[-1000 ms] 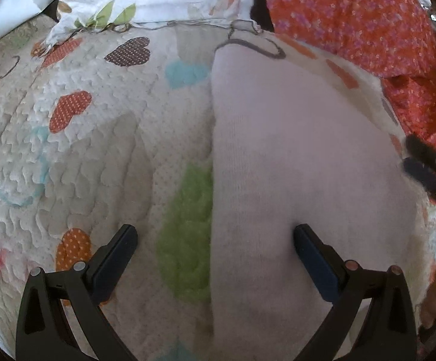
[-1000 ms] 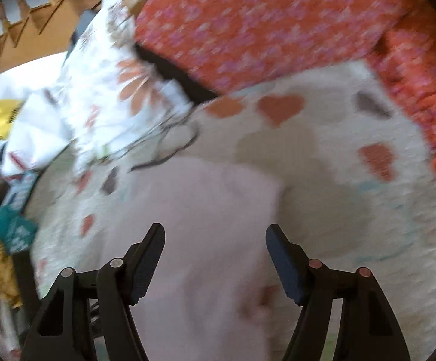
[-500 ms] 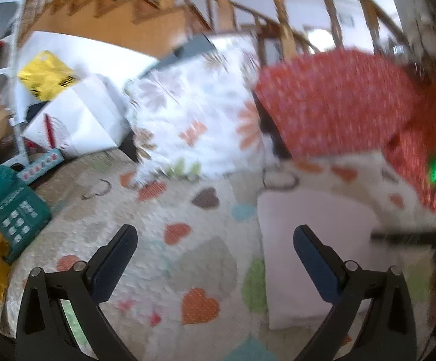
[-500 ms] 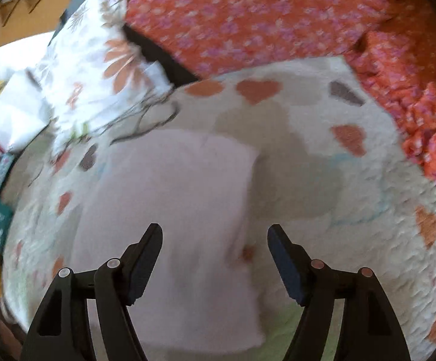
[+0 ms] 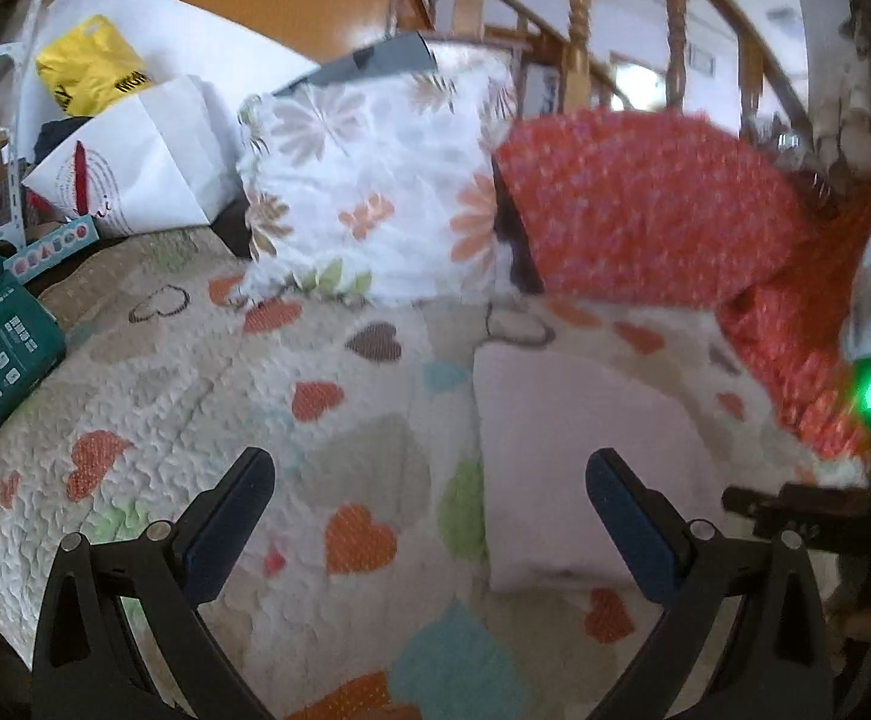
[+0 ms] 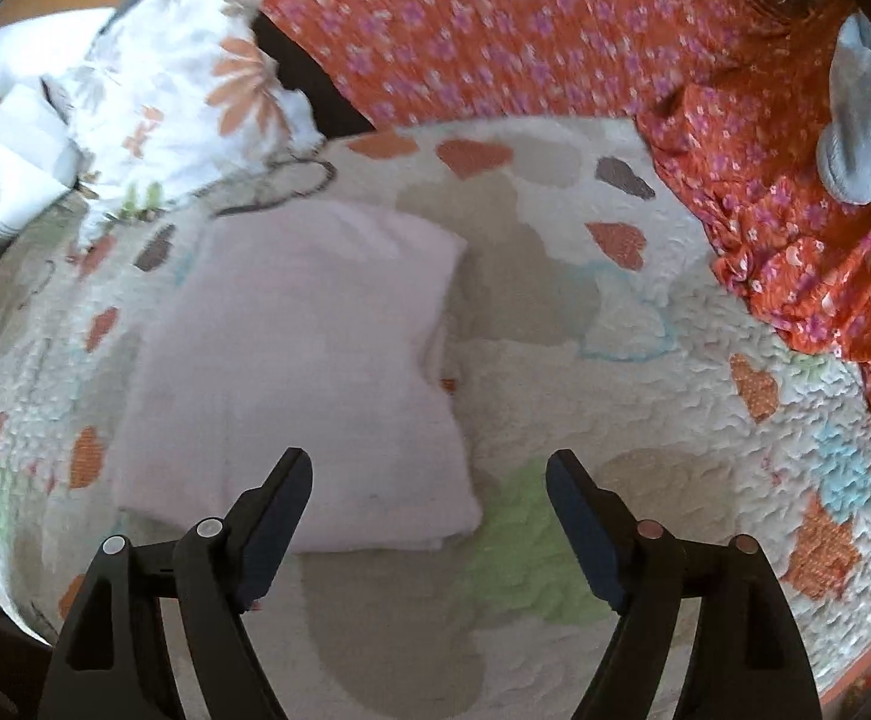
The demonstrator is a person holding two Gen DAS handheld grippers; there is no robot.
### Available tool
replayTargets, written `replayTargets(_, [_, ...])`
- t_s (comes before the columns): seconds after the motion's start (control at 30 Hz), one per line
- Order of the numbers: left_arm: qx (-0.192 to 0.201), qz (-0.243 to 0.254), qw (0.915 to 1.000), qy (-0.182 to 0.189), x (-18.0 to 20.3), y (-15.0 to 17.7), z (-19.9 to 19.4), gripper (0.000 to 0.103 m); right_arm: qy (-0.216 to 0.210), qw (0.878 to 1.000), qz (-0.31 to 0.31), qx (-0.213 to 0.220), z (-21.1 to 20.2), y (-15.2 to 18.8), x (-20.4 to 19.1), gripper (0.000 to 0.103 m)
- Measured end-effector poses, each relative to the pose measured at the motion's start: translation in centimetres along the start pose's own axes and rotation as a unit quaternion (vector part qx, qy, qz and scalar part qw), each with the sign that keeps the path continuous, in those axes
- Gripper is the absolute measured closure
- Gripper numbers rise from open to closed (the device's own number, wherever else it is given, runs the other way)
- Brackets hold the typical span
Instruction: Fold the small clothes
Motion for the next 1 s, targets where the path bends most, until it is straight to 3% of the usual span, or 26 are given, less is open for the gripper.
replayTargets(0.43, [-0.104,0.084,0.991,-0.007,2.9,4.9,5.0,0.0,-0.011,1.0,-0.026,-0.014,2.9,0.7,-1.1,0.019])
replayTargets(0.63, [-0.144,0.071,0.9871,0.007,2.5,5.4,6.1,0.0,-0.005,0.999,-0.043,-0.007,3.2,0.6,-1.9,0.019])
replayTargets(1.0, [-0.167,0.056,0.9844,0.006,1.7,6.0,6.7,0.0,0.016,0.995,-0.094,0.011,3.0,1.0,-3.9,0.019])
Point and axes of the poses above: each gripper's, at about its wrist camera, not at the fingertips, and z roughly the way its jaws point, x to its right, y to its underside, the point moved 1 cm from there along z, roughly the way its jaws point, and after that the axes turned 1 degree about x, right-handed, at the moved point
